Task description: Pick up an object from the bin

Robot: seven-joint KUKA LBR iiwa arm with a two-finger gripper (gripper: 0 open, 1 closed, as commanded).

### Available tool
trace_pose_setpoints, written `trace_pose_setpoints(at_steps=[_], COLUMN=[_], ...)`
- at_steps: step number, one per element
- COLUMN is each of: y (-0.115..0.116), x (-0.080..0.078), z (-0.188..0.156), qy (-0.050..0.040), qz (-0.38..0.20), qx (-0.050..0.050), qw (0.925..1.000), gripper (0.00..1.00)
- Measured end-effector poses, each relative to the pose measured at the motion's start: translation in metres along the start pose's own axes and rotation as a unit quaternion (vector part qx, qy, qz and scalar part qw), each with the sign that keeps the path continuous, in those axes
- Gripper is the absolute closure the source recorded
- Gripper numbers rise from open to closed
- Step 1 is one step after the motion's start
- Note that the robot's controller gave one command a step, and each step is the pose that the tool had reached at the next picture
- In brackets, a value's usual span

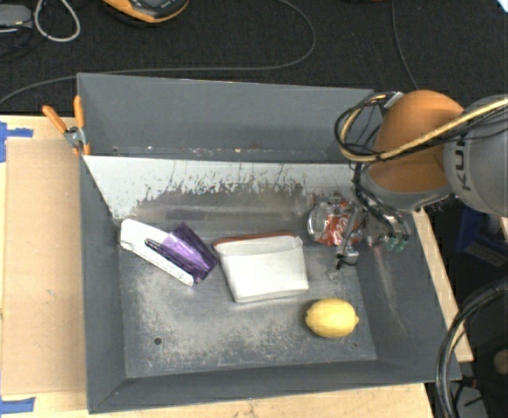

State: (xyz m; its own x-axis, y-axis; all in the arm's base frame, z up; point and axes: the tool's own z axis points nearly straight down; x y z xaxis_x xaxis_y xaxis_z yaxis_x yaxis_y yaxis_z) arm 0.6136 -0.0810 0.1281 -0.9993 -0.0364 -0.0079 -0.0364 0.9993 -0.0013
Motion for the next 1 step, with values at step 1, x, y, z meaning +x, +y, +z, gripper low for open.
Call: trace_pose_setpoints(at_steps=[1], y=[0.1195], x=[0.0384], z=[0.0473], qy=[0.0052], qz=[0.024], qx=[-0.003], qw=[0.9997], gripper=[0.0])
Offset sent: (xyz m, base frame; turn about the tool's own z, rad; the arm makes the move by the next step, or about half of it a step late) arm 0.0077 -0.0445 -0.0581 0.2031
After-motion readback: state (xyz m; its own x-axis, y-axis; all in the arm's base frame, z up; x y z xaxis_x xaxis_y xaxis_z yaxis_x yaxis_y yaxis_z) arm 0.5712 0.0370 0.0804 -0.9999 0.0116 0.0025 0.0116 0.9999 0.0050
